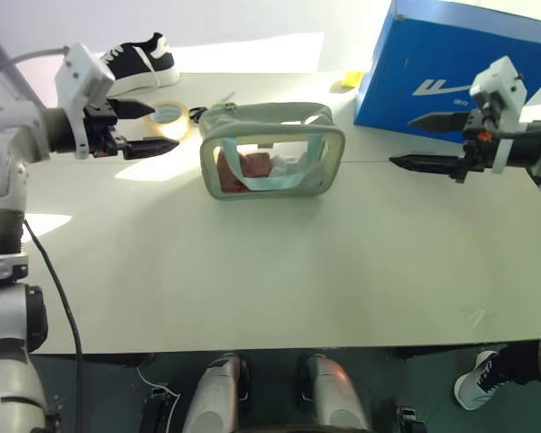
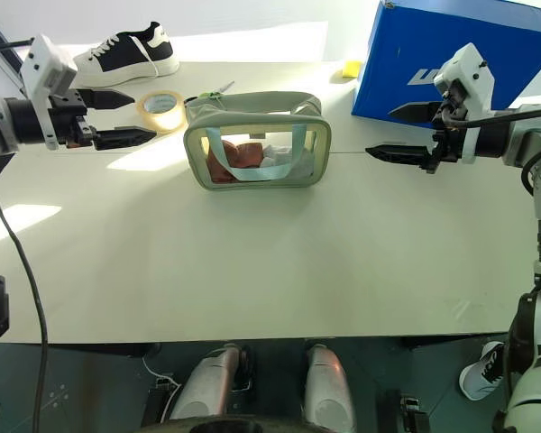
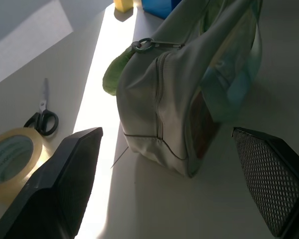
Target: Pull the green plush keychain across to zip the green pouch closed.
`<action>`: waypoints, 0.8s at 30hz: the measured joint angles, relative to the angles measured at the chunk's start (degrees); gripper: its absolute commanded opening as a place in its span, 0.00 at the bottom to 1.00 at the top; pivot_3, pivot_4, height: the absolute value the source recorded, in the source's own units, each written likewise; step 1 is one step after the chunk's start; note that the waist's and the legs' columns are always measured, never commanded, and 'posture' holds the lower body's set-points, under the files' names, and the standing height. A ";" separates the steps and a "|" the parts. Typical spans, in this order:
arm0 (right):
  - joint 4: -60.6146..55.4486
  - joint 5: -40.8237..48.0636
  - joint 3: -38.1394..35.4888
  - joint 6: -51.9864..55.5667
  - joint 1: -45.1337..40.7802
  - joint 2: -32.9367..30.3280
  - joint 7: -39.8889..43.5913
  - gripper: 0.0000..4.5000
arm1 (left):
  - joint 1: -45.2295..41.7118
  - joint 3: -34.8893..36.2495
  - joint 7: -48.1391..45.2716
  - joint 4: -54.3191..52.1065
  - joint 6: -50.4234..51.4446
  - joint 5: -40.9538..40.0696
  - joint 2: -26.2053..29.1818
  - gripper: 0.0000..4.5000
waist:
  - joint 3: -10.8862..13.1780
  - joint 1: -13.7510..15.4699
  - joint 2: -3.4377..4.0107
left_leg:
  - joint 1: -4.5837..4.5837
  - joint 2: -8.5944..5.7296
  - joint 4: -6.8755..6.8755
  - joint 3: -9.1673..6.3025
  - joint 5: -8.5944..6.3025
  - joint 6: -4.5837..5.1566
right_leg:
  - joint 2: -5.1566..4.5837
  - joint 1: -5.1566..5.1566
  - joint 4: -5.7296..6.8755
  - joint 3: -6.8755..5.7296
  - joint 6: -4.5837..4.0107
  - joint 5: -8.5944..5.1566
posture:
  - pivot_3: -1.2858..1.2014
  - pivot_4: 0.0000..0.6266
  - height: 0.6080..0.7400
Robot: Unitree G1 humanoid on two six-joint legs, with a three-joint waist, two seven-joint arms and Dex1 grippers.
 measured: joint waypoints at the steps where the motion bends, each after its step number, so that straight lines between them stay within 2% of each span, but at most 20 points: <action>1: 0.28 -0.13 0.09 -0.19 -0.42 0.19 -0.01 1.00 | 0.00 0.01 0.03 -0.10 0.05 0.00 0.05 0.98 | 0.00 0.01 0.00 | 0.00 0.00 0.00 0.00 0.00 0.00 | 0.00 0.00 0.00 0.00 0.00 0.00 | 0.52 0.24 1.00; 5: 1.12 -1.18 1.75 -1.79 -1.96 3.72 -0.13 1.00 | 0.13 0.08 0.00 -1.02 0.58 -0.14 0.32 0.98 | 0.00 -0.07 -0.01 | 0.05 0.01 0.03 0.00 -0.01 0.02 | 0.01 0.05 0.03 0.00 0.00 0.00 | 0.52 0.24 1.00; 8: 4.60 -3.64 4.52 -5.02 -5.34 9.35 -1.42 1.00 | 0.29 0.17 -0.25 -4.66 2.63 -1.52 0.31 0.98 | 0.00 -0.31 0.00 | 0.06 0.01 0.05 0.01 0.04 -0.05 | 0.03 0.04 0.12 0.00 0.01 0.00 | 0.52 0.24 1.00; 15: 20.19 -11.77 11.49 -17.61 -15.65 21.54 -2.19 1.00 | -1.40 0.30 -1.36 -11.31 10.57 -7.25 -0.02 0.98 | 0.00 -0.28 0.00 | 0.13 0.00 0.12 0.04 0.13 -0.18 | 0.06 0.03 0.42 0.01 0.05 0.00 | 0.52 0.24 1.00; 19: 31.53 -16.37 13.82 -25.93 -20.86 26.00 -2.14 1.00 | -1.50 0.34 -1.16 -16.41 12.35 -9.25 0.24 0.98 | 0.00 -0.16 0.00 | 0.16 -0.02 0.12 0.03 0.14 -0.19 | 0.05 0.05 0.50 0.02 0.06 -0.01 | 0.52 0.24 1.00; 22: 38.45 -18.92 14.58 -30.92 -22.51 28.47 -1.26 0.82 | -0.65 0.75 -0.30 -18.93 13.12 -10.22 0.47 1.00 | 0.00 -0.37 -0.01 | 0.25 -0.02 0.13 0.03 0.15 -0.22 | 0.05 0.10 0.54 0.03 0.06 -0.01 | 0.52 0.24 1.00; 24: 41.52 -20.44 15.21 -33.90 -22.91 29.36 -0.56 0.60 | 0.67 1.11 0.27 -19.50 13.13 -10.26 0.67 1.00 | 0.00 -0.50 0.00 | 0.29 -0.02 0.12 0.03 0.18 -0.27 | 0.06 0.11 0.59 0.03 0.06 -0.01 | 0.52 0.24 1.00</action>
